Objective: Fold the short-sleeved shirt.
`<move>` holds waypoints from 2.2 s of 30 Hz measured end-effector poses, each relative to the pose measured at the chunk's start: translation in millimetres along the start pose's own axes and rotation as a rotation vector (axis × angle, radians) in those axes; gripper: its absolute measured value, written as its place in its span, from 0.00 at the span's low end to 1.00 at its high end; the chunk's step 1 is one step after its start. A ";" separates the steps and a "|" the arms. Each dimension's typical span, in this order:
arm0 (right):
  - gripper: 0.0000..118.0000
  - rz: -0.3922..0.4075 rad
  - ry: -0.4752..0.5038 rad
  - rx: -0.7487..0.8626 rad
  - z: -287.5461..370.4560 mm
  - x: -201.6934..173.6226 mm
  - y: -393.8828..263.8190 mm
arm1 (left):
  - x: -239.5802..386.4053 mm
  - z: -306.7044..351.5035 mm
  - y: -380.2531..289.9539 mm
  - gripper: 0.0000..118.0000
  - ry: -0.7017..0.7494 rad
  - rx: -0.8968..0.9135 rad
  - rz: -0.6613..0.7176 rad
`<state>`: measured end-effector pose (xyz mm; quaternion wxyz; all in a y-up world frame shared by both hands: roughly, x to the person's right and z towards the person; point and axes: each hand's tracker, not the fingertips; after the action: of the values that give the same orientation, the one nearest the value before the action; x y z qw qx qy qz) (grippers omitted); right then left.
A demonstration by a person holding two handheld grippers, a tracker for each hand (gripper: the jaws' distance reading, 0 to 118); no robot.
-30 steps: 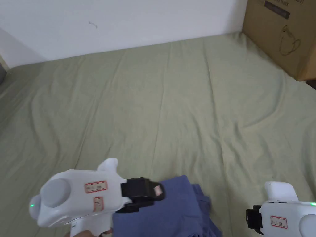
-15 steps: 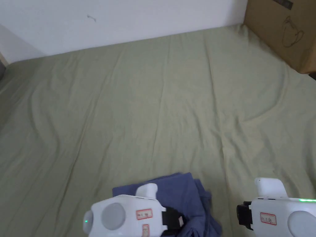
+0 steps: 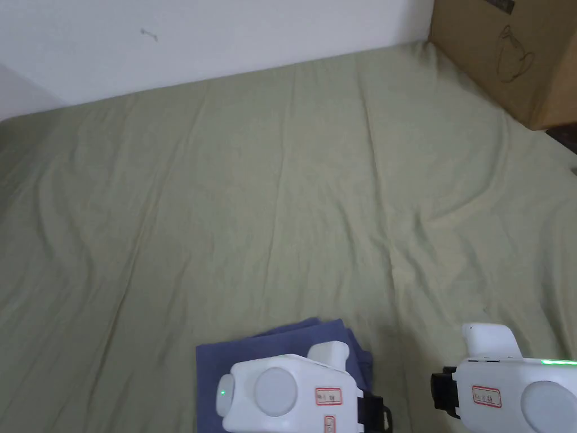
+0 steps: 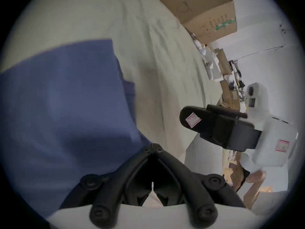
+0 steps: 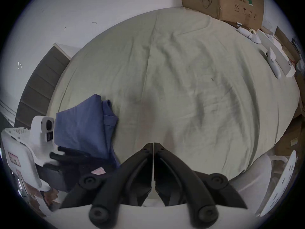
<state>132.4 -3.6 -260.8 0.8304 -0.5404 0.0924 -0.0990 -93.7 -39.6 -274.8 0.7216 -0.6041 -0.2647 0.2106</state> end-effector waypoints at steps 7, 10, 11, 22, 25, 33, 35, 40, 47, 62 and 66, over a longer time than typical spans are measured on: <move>0.02 0.032 -0.035 0.036 22.9 -9.1 8.4 | 6.9 28.4 -4.5 0.00 -0.099 0.060 -0.078; 0.02 0.047 0.012 0.058 31.1 -22.4 15.6 | -20.6 75.6 -7.5 0.00 -0.126 0.194 -0.012; 0.02 0.070 0.027 0.064 33.5 -31.0 18.4 | -32.1 92.5 -10.5 0.00 -0.131 0.234 0.009; 0.02 0.292 0.212 -0.091 -33.1 -145.9 28.1 | -140.3 185.9 -73.1 0.00 -0.071 0.460 0.234; 0.02 0.271 0.147 -0.197 -78.6 -147.3 19.7 | -151.4 186.0 -82.9 0.00 -0.072 0.453 0.233; 0.02 0.205 0.204 -0.161 -65.4 -138.3 31.4 | -178.0 176.4 -80.0 0.10 -0.134 0.438 0.297; 0.02 0.205 0.205 -0.158 -65.4 -138.6 31.2 | -185.9 174.5 -74.4 0.31 -0.140 0.452 0.273; 0.02 0.220 0.202 -0.157 -63.3 -139.6 30.5 | -208.3 163.9 -62.6 0.82 -0.180 0.499 0.321; 0.02 0.212 0.204 -0.159 -63.7 -138.7 30.3 | -200.3 120.4 -42.7 0.82 -0.340 0.394 0.350; 0.02 0.257 0.195 -0.107 -33.3 -160.2 33.8 | -191.5 143.9 -27.7 0.25 -0.144 0.274 0.219; 0.02 0.256 0.219 -0.066 -23.2 -168.2 43.5 | -224.6 212.3 -28.3 0.25 0.014 0.313 0.197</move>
<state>-32.9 37.7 -302.1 0.8032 -0.5371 0.2535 -0.0476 -402.5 -23.4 -248.0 0.7844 -0.5089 -0.1634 0.3147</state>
